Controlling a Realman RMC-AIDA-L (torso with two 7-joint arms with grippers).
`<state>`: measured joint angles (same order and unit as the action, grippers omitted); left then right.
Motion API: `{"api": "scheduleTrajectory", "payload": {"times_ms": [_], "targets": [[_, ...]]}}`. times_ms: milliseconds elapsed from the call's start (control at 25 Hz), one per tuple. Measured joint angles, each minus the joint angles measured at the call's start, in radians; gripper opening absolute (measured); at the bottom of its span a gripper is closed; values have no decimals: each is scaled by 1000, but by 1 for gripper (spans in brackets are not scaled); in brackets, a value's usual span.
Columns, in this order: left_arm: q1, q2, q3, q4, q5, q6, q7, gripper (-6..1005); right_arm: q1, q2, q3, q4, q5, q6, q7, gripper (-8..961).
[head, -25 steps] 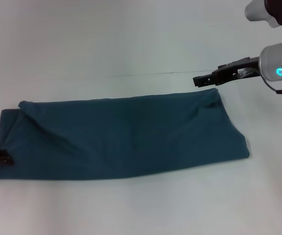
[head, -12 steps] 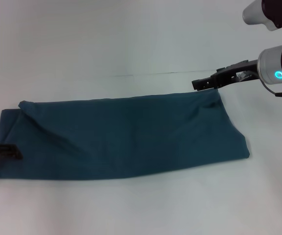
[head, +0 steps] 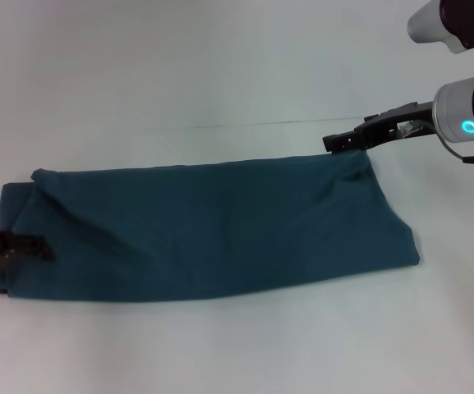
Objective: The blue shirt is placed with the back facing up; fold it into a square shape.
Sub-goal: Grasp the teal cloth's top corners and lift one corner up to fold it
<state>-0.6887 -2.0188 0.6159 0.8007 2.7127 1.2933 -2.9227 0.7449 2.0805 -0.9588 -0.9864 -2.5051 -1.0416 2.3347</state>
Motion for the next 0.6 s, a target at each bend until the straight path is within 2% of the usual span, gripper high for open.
{"api": "scheduleTrajectory", "payload": {"times_ms": [200,600], "targets": [[-17,-3,0,-12,-3,11,70,890,-5,0,0,-2,0,0,4,925],[-25,-6,5,-17,-12,15,100,725,-18,-1,2,-17,0,-3,9,920]]}}
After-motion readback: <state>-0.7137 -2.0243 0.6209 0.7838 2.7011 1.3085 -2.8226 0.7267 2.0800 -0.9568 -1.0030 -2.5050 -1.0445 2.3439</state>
